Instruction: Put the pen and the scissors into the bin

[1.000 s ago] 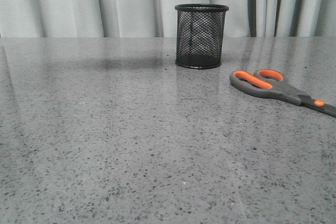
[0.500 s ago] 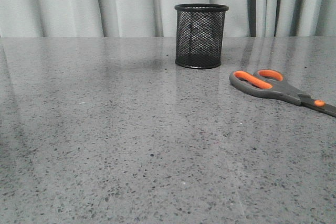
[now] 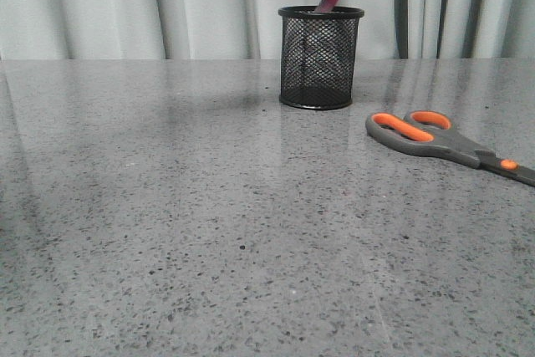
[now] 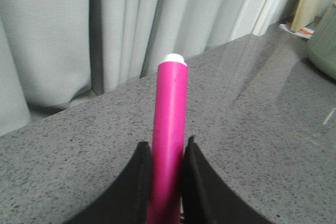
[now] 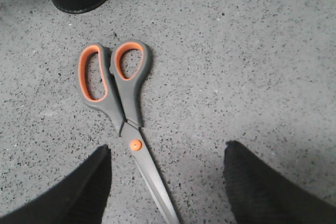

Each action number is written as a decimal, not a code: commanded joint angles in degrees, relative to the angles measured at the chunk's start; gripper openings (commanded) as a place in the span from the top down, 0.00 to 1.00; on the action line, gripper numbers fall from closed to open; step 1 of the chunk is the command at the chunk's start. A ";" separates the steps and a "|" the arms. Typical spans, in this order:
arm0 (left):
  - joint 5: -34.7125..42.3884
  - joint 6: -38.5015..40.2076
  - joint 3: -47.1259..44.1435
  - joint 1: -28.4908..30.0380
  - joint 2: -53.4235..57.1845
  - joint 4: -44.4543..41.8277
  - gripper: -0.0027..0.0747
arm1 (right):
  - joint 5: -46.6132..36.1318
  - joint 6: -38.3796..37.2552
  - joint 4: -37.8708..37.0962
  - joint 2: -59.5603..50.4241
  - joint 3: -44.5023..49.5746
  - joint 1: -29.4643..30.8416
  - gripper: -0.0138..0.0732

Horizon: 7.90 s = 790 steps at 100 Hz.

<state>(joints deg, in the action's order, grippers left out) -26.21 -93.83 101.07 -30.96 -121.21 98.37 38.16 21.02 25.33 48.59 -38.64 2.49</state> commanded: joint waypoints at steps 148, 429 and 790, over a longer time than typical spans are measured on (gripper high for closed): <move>-2.68 34.14 -34.46 27.19 54.05 -45.44 0.99 | 2.02 24.31 18.21 4.68 -3.69 -1.87 0.36; 9.05 34.14 -62.53 27.46 79.66 -40.06 0.99 | 10.65 -0.04 -21.95 37.91 -24.06 -20.44 0.93; 7.10 33.49 -63.27 27.46 81.17 -40.36 0.99 | -82.67 0.41 -7.78 3.62 11.88 -26.59 0.93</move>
<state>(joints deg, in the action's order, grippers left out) -21.03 -60.14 36.94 -3.70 -41.33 56.52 -41.58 20.73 18.33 57.60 -29.32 -24.56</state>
